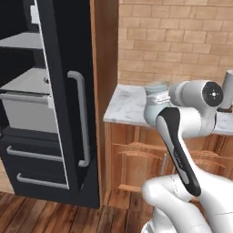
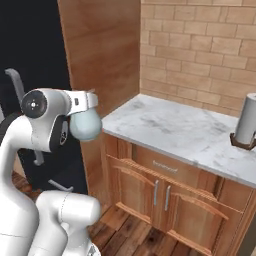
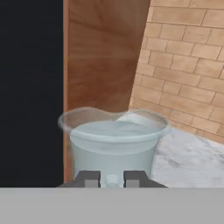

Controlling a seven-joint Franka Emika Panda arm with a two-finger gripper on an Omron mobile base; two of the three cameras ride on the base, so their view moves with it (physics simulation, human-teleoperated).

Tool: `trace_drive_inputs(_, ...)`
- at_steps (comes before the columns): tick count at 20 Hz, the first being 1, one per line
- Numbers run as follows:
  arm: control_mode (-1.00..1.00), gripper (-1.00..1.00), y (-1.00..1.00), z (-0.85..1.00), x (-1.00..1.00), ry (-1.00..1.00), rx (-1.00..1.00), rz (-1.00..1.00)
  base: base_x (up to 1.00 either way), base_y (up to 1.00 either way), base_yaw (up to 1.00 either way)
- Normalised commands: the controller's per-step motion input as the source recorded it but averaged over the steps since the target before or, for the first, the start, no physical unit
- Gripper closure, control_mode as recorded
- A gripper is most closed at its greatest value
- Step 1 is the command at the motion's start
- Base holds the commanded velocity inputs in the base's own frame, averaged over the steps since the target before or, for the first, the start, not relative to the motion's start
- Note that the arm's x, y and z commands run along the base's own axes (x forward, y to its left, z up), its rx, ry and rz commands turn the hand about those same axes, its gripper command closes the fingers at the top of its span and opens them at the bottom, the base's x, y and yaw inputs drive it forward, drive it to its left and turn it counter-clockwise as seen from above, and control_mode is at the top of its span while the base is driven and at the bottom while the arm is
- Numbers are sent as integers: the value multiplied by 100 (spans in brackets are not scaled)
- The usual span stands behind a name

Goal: Move the sweet potato and cherry from the top shelf to the second highest shelf to make space. Then, place the pitcher from the counter on the cleared top shelf.

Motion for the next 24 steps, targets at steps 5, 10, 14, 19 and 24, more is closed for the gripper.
trace_drive_inputs(5, 100, 100, 0, 0, 0, 0, 0, 0, -38, 97, 27)
trace_drive_inputs(10, 100, 100, 0, 0, 0, 0, 0, 0, 1, 100, 20)
trace_drive_inputs(14, 100, 100, 0, 0, 0, 0, 0, 0, 22, 100, 7)
trace_drive_inputs(19, 100, 100, 0, 0, 0, 0, 0, 0, 45, 100, -1)
trace_drive_inputs(24, 100, 100, 0, 0, 0, 0, 0, 0, 35, 62, -22)
